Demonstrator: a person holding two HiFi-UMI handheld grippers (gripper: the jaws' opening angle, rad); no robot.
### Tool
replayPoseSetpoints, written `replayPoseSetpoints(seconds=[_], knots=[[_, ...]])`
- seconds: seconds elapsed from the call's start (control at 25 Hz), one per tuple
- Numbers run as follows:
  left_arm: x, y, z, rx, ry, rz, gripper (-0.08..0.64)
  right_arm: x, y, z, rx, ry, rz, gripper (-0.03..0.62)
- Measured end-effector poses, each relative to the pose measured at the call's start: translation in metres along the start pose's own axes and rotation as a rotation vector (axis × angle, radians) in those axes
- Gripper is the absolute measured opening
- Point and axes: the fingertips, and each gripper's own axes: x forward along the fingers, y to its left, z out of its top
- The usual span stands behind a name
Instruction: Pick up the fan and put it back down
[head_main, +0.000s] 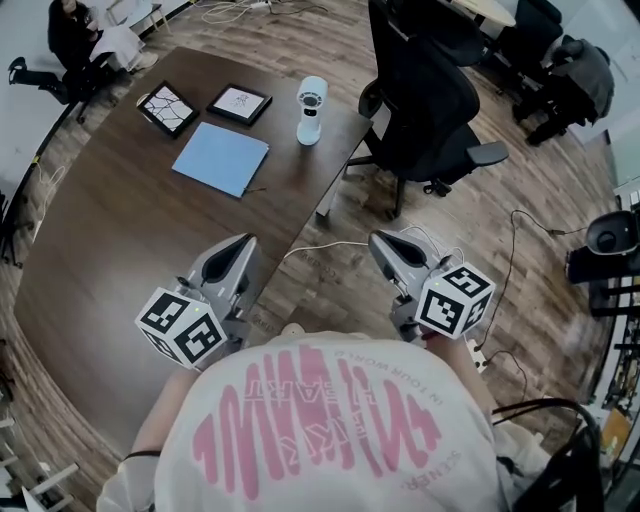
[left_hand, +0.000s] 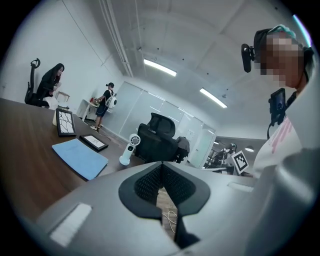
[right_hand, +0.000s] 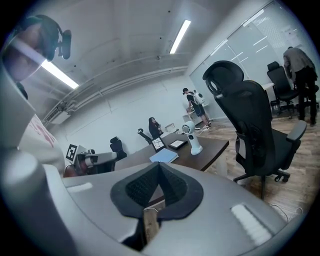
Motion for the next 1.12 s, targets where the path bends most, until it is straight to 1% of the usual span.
replayPoseSetpoints(seconds=[0.2,0.44,0.76,1.0,1.12], knots=[[-0.005,0.027,0.006,-0.007,0.011,-0.013,0.018,0.033,0.009,-0.002,-0.004,0.014,-0.006,0.006],[-0.015,0.051,0.006,-0.044,-0.002,-0.006,0.018,0.058,0.013,-0.006,-0.016,0.048,-0.008,0.006],[-0.028,0.072,0.009,-0.067,-0.034,0.028,0.020,0.082,0.019,-0.005,-0.039,0.082,0.004,0.006],[-0.035,0.081,0.008,-0.081,-0.049,0.071,0.020,0.099,0.017,0.001,-0.056,0.092,0.033,0.006],[-0.043,0.088,0.010,-0.075,-0.063,0.122,0.019,0.112,0.009,0.005,-0.050,0.091,0.055,0.006]])
